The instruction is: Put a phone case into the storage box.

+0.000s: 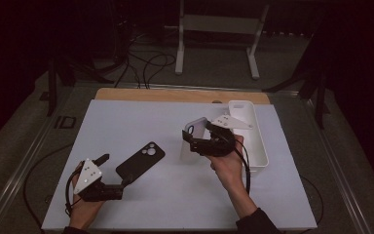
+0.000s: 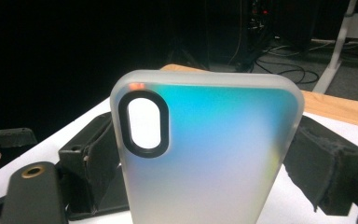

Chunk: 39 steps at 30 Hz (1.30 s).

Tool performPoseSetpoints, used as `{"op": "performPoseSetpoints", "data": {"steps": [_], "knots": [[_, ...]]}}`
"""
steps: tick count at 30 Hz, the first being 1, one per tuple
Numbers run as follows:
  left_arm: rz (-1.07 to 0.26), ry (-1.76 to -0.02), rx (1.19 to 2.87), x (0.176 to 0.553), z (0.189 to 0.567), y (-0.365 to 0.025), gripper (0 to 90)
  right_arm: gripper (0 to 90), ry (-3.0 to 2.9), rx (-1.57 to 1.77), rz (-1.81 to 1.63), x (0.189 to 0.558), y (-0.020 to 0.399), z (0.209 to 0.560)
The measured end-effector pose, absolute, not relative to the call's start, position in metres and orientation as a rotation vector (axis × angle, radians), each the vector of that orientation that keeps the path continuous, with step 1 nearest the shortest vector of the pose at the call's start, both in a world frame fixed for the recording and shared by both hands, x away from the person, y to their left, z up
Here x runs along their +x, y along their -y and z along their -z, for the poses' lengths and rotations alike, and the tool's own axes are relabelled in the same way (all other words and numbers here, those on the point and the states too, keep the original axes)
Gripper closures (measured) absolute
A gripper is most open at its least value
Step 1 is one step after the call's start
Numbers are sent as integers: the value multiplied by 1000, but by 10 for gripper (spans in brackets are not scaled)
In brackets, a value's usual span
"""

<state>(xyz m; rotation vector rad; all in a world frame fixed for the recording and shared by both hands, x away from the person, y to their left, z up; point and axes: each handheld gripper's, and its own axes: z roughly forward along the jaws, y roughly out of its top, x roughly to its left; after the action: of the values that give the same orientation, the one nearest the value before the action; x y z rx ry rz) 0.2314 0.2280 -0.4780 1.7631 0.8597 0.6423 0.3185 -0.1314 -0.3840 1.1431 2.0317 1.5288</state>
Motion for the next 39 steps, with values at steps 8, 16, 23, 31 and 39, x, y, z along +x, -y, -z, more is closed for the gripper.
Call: {"op": "performPoseSetpoints", "data": {"steps": [8, 16, 23, 31, 39], "knots": [[-630, -872, 1758, 230, 484, -235, 0, 167, -2018, 1123, -1497, 321, 132, 380], [-627, -883, 1761, 231, 487, -235, 0, 167, -1984, 1144, -1480, 328, 142, 373], [-626, -894, 1753, 231, 488, -235, 0, 167, -1959, 1162, -1464, 335, 148, 369], [-634, -902, 1746, 232, 488, -237, 0, 167, -1930, 1175, -1439, 345, 155, 364], [-641, -910, 1744, 232, 488, -237, 0, 168, -1894, 1211, -1429, 357, 167, 361]]}}
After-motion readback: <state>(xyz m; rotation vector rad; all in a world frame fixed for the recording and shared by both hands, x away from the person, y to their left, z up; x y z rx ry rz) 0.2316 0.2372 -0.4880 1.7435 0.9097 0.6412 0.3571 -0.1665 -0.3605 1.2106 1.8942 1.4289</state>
